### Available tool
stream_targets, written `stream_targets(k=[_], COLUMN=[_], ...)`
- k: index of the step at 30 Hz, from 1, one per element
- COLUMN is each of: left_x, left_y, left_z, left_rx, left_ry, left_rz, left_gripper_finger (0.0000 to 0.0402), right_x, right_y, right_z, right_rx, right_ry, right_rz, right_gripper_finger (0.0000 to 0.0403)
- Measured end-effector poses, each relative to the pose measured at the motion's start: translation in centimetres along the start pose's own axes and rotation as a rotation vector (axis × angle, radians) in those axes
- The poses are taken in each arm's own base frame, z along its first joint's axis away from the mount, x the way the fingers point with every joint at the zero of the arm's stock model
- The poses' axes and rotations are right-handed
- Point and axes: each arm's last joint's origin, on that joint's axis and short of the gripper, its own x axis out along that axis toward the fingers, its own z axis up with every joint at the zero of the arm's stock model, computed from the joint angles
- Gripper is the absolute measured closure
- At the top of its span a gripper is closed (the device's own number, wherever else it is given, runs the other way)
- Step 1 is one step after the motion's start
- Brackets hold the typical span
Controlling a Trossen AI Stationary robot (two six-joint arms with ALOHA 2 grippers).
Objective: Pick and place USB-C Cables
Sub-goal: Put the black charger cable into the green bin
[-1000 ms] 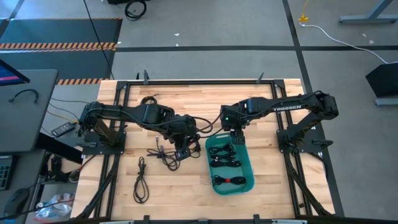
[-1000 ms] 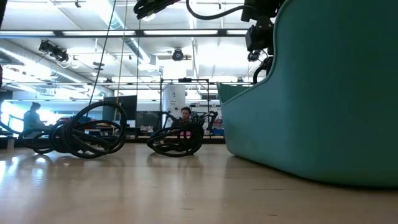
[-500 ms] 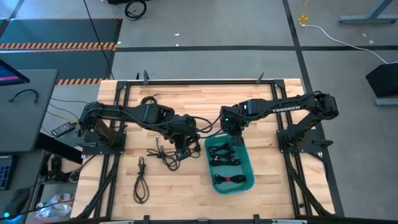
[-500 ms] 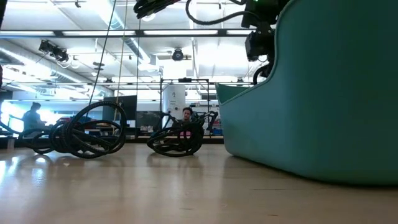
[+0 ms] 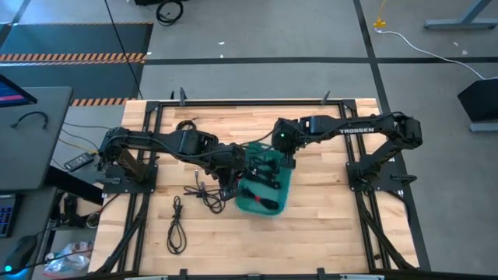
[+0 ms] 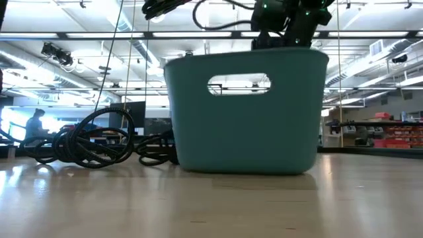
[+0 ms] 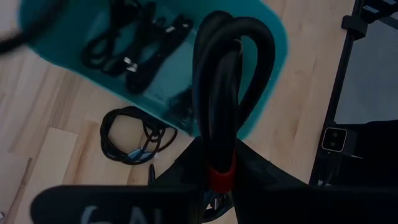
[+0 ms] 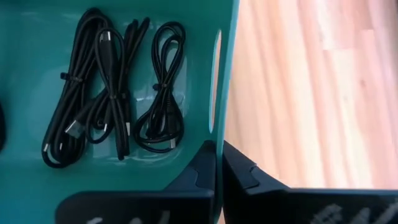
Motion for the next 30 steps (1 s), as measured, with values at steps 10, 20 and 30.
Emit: stream_targets(k=[10,20,30], left_x=[0.0,0.0,0.0], left_y=[0.0,0.0,0.0], left_z=[0.0,0.0,0.0], left_rx=[0.003,0.003,0.003], left_ry=[0.002,0.003,0.003], left_rz=[0.001,0.001,0.001], left_gripper_finger=[0.0352,0.0352,0.0352], right_x=[0.1,0.1,0.1], right_y=[-2.1,-1.9,-2.0], right_z=[-0.7,-0.9,-0.8], right_rx=[-0.114,-0.133,-0.083], right_ry=[0.036,0.051,0.042], right_rz=[0.059,0.114,0.1], right_gripper_finger=[0.04,0.04,0.0355])
